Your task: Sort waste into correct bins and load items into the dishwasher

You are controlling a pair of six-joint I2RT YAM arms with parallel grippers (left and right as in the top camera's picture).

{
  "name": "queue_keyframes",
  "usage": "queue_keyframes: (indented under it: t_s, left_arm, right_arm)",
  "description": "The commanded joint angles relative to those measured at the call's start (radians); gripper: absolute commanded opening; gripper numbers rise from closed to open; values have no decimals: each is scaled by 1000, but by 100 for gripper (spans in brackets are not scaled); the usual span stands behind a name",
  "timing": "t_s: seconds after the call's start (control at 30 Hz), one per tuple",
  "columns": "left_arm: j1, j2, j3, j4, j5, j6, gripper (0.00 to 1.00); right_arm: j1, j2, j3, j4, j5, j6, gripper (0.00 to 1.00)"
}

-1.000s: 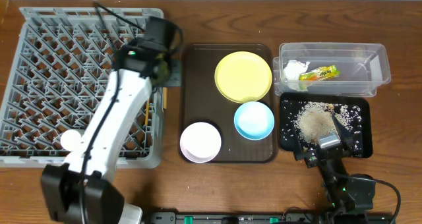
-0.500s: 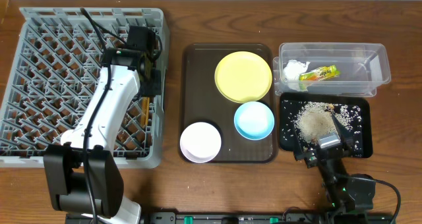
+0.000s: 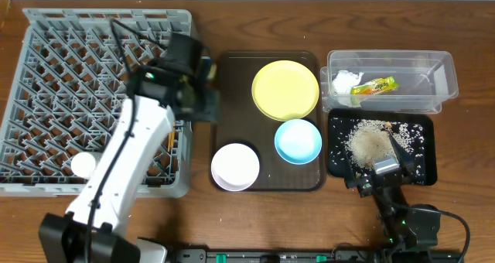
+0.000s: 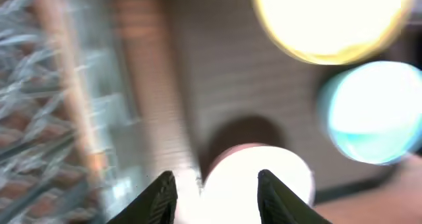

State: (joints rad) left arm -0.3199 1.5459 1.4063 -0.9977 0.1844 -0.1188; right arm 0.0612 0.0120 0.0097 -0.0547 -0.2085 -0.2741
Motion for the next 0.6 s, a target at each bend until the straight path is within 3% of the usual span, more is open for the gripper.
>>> queue_keyframes:
  t_s: [0.0,0.33,0.57]
  left_arm:
    - [-101,24,-28,64,118,-61,41]
    - [-256,214,-113,327,130,-176,46]
    - [-269,362,-113,388,291,-177,46]
  right_arm:
    - [-18,-6,-5,2,-2,-11,99]
    - [-18,-6,-5,2,-2,-11,99]
    - [-18,-6,-5,2,-2,-11,99]
